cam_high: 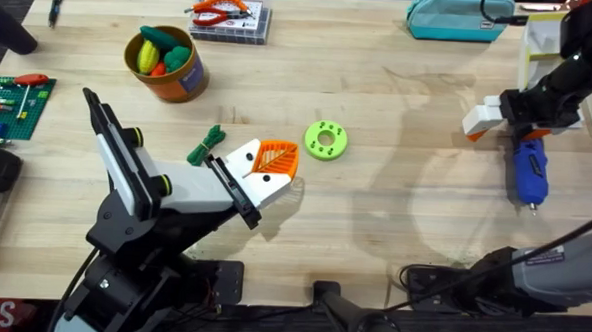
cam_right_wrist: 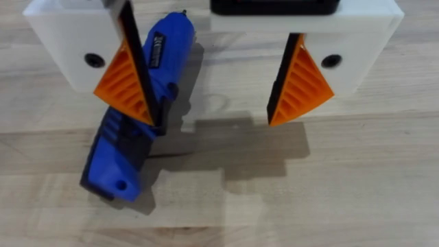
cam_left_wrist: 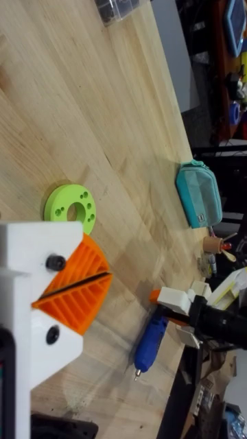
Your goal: Pick up the gripper from the table and insert it into the empty holder that is missing its gripper. Then pick up a screw, insert it into the mounting hole, and use the screwdriver to tighten it. Finally, clean up the table by picking up the vegetable and placing it into the bucket.
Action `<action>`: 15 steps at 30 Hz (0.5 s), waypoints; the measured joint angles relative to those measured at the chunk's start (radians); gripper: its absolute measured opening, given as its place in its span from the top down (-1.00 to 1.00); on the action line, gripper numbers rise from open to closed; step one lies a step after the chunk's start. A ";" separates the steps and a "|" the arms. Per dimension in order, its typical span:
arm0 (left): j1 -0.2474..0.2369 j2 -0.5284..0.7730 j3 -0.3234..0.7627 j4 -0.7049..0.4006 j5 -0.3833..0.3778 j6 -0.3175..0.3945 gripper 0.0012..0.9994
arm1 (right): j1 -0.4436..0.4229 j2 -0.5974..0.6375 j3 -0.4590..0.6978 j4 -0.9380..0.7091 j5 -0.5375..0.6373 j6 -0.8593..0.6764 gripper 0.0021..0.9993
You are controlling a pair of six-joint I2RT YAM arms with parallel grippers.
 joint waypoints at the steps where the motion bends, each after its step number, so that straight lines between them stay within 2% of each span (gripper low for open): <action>1: 0.000 0.000 0.000 0.001 0.000 0.000 0.98 | -0.001 0.007 0.000 0.001 -0.002 -0.002 -0.94; 9: 0.000 0.000 0.000 0.003 0.000 0.000 0.98 | 0.014 0.000 0.013 -0.018 -0.002 0.012 -0.94; 15: 0.000 0.000 0.000 0.003 0.000 0.000 0.98 | 0.021 -0.037 0.084 -0.065 -0.001 0.042 -0.94</action>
